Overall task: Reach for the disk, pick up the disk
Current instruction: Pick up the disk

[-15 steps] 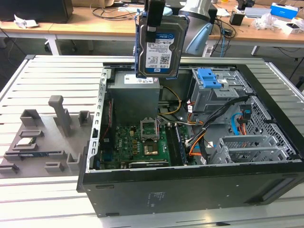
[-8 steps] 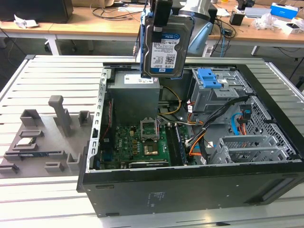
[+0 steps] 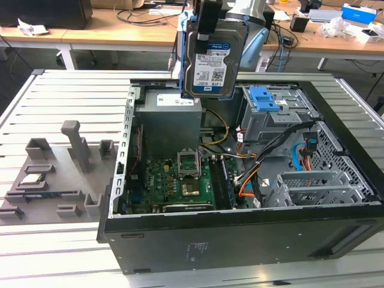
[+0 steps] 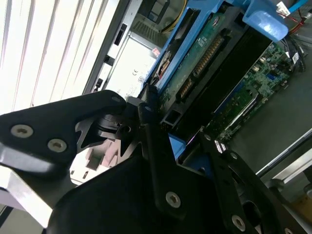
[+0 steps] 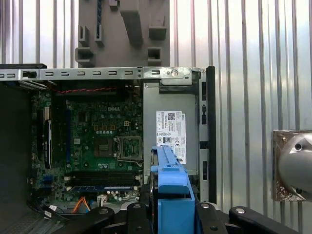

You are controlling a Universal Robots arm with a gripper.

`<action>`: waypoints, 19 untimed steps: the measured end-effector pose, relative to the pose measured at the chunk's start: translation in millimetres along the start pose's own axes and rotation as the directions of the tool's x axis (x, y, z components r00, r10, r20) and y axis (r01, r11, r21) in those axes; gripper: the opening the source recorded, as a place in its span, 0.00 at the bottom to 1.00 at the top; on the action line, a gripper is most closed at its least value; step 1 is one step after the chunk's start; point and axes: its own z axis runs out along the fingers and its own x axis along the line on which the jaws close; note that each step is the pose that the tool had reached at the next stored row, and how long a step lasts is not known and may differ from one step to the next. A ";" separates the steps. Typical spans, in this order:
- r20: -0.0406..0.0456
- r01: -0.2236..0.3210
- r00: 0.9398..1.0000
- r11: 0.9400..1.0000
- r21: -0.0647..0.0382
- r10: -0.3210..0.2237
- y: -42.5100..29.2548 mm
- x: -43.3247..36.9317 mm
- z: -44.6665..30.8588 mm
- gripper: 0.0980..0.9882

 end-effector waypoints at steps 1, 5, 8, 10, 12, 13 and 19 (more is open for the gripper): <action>0.000 0.000 1.000 1.000 0.000 0.000 -0.2 0.5 0.1 0.30; 0.000 0.000 1.000 1.000 0.000 0.000 -0.6 7.6 0.0 0.30; 0.000 0.000 1.000 1.000 0.000 0.000 -0.9 12.9 0.1 0.30; 0.000 0.000 1.000 1.000 0.000 0.000 -1.2 17.2 0.1 0.30; 0.000 0.000 1.000 1.000 0.000 0.000 -1.4 21.1 0.1 0.30; 0.000 0.000 1.000 1.000 0.000 0.000 -1.5 22.5 0.1 0.30; 0.000 0.000 1.000 1.000 0.000 0.000 -2.3 33.7 0.1 0.30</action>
